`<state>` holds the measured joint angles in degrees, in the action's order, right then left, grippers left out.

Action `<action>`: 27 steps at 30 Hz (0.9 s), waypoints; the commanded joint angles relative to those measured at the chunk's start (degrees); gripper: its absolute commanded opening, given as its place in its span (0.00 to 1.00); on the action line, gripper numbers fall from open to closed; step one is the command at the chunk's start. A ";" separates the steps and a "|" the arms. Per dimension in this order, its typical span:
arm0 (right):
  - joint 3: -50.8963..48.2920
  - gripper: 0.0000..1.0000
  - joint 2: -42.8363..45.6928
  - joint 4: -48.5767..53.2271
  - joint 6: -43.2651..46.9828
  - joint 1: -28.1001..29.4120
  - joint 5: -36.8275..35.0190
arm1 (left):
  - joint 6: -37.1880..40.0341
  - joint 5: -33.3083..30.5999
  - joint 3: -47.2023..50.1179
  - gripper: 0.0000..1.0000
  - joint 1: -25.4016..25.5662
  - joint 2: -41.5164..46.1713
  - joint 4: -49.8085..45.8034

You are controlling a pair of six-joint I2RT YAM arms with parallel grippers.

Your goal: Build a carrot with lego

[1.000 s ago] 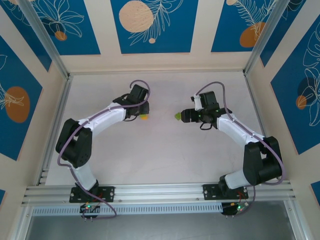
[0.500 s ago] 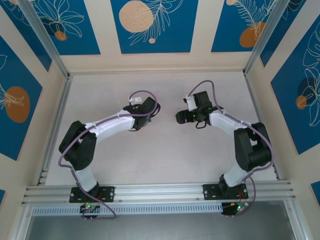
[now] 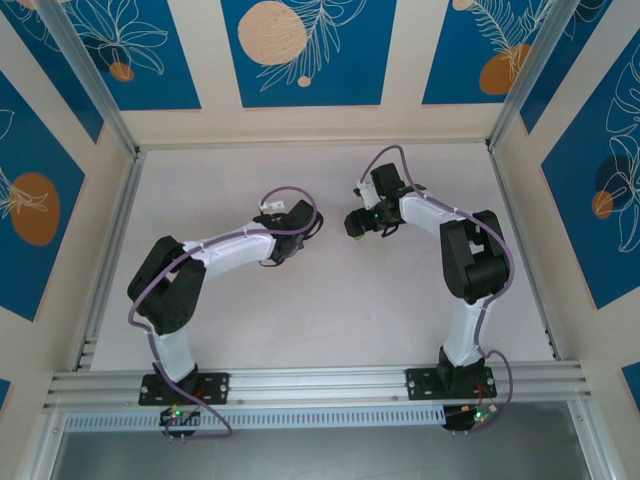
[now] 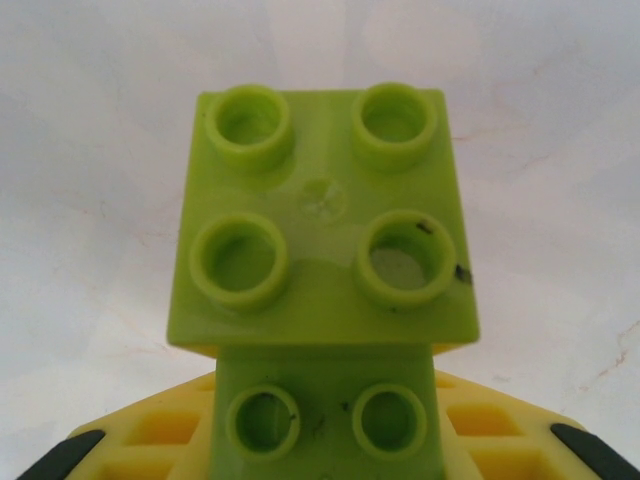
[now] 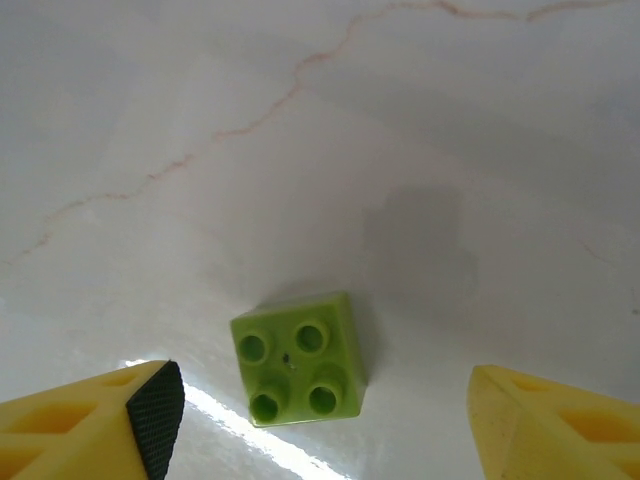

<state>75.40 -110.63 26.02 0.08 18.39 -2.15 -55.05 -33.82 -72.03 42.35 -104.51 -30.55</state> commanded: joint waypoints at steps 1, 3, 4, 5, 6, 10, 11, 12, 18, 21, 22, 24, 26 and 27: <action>1.53 0.75 -0.89 4.71 1.49 0.50 -0.66 | -0.52 1.23 0.37 0.35 0.17 -0.76 1.44; 1.67 0.75 -1.27 5.53 1.85 0.79 -0.81 | -0.46 1.80 0.32 0.37 0.14 -0.92 1.66; 1.82 0.75 -1.58 5.70 2.18 0.85 -1.04 | -0.41 2.16 0.53 0.38 0.22 -0.94 1.92; 1.84 0.75 -1.84 5.86 2.65 1.02 -1.31 | -0.25 2.53 0.64 0.40 0.21 -1.00 2.38; 1.74 0.75 -2.00 5.90 2.93 1.15 -1.73 | -0.23 2.83 0.74 0.41 0.22 -1.00 2.58; 1.57 0.74 -2.96 5.49 4.23 1.45 -2.85 | 0.03 3.56 0.90 0.46 0.60 -0.87 2.86; 1.57 0.74 -3.00 5.32 4.48 1.45 -2.95 | 0.11 3.68 0.99 0.47 0.67 -0.79 2.82; 1.44 0.74 -2.94 5.06 4.70 1.42 -2.96 | 0.28 4.02 1.05 0.48 0.71 -0.68 2.88; 1.51 0.73 -3.04 4.06 5.81 1.28 -2.34 | 0.47 5.31 1.69 0.50 1.80 -0.15 2.82; 1.18 0.73 -3.02 3.28 6.27 1.03 -2.35 | 0.17 5.30 2.53 0.51 2.69 0.72 2.77; 1.15 0.73 -3.00 3.11 6.34 0.98 -2.22 | 0.05 5.39 2.90 0.51 3.00 1.01 2.77; 0.99 0.73 -2.93 2.81 6.56 0.81 -1.74 | -0.19 5.58 3.47 0.51 3.35 1.44 2.72; 1.04 0.73 -2.87 2.78 6.91 0.77 -1.22 | -0.32 5.75 3.94 0.51 3.76 1.88 2.53; 1.06 0.73 -2.92 2.68 7.10 0.81 -1.06 | -0.39 5.82 4.16 0.51 3.88 2.07 2.57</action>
<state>75.81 -113.08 29.04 5.76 19.49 -4.69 -55.00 -28.67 -68.69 45.41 -104.73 -27.68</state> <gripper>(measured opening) 0.734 0.507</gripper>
